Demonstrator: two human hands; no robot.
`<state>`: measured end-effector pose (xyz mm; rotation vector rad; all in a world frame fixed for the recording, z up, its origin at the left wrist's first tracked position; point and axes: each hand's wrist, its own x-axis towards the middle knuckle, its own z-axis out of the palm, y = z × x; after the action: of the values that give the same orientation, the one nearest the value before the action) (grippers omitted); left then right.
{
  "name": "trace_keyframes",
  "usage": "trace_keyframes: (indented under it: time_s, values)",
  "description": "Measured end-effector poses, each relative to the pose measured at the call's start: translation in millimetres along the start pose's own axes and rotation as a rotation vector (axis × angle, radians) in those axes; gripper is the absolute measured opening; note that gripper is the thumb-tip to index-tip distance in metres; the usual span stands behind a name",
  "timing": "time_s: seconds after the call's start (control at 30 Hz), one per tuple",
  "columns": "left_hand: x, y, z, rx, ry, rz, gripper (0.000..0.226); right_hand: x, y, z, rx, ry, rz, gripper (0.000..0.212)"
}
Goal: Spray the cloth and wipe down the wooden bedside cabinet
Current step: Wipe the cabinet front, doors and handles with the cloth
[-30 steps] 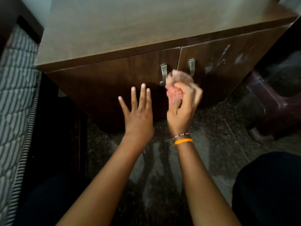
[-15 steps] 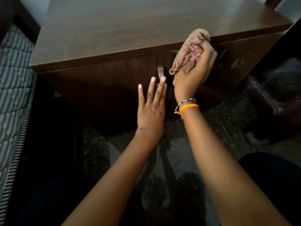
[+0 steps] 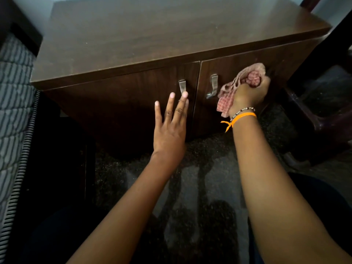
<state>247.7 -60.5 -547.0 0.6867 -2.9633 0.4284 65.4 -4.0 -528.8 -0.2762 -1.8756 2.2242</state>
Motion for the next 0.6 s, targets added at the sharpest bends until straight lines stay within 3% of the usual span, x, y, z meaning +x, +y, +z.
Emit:
trace_keyframes:
  time_s: [0.07,0.13,0.23,0.3,0.33,0.43,0.6]
  values:
    - [-1,-1,-2,-0.045,0.003,0.013,0.091,-10,-1,3,-0.014,0.004,-0.055,0.038]
    - [-1,0,-6,-0.091,0.045,0.018,0.089,-36,-4,10,-0.027,-0.016,-0.297,0.034]
    - [5,1,-11,-0.071,0.138,0.014,0.091,-58,1,15,-0.15,-0.255,-0.71,0.039]
    - [13,1,-14,-0.049,0.215,0.026,0.09,-50,9,14,-0.283,-0.362,-0.838,0.044]
    - [20,2,-18,-0.043,0.259,0.041,0.089,-41,7,13,-0.299,-0.329,-0.838,0.048]
    - [41,7,-36,-0.001,0.348,0.083,0.084,4,4,18,-0.242,-0.196,-0.658,0.056]
    - [77,29,-53,0.086,0.41,0.121,0.072,72,16,-1,0.175,-0.026,0.021,0.059]
